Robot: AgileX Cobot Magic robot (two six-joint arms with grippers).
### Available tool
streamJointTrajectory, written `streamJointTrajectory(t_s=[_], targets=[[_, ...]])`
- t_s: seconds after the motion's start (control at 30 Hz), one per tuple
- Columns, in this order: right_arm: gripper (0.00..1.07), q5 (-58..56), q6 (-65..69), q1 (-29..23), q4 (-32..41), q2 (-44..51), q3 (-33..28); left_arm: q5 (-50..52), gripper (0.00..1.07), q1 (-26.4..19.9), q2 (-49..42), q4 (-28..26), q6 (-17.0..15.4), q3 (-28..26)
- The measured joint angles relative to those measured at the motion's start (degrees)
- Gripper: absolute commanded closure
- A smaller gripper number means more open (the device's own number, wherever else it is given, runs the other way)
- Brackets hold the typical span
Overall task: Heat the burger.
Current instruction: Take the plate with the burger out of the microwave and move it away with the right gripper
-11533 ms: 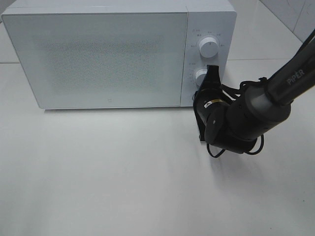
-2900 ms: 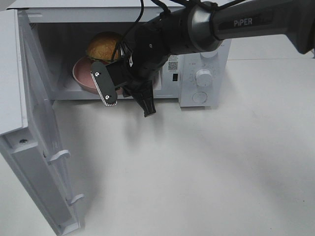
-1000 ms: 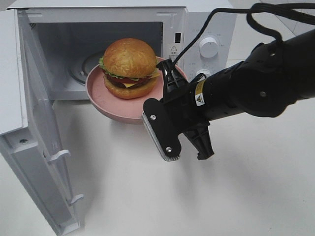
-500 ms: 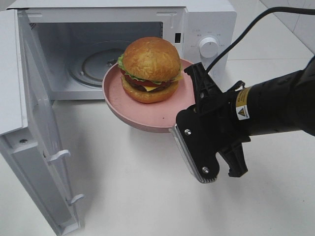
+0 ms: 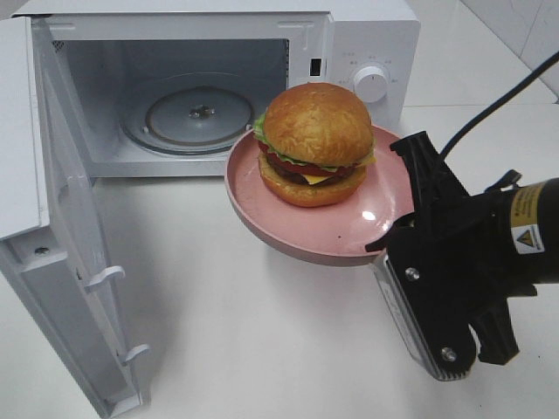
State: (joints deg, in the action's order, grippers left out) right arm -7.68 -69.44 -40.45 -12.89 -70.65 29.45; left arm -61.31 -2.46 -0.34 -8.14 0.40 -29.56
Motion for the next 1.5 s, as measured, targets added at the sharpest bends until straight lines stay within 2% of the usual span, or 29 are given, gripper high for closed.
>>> streamJointTrajectory(t_s=[0.2,0.57,0.97,1.33,1.5], targets=[[1.07,-4.4,0.5,0.0,0.1,6.8,-3.3,0.0,0.09,0.0,0.0,0.0,0.0,0.0],[1.07,-13.2,6.7,0.0,-2.2,16.7,-5.4,0.0,0.09,0.0,0.0,0.0,0.0,0.0],[1.07,-26.5,25.1,0.0,-14.2,26.1,-5.4,0.0,0.09,0.0,0.0,0.0,0.0,0.0],[1.07,-36.9,40.2,0.0,-23.1,26.4,-5.4,0.0,0.09,0.0,0.0,0.0,0.0,0.0],[1.07,-37.5,44.9,0.0,-25.3,26.4,-5.4,0.0,0.09,0.0,0.0,0.0,0.0,0.0]])
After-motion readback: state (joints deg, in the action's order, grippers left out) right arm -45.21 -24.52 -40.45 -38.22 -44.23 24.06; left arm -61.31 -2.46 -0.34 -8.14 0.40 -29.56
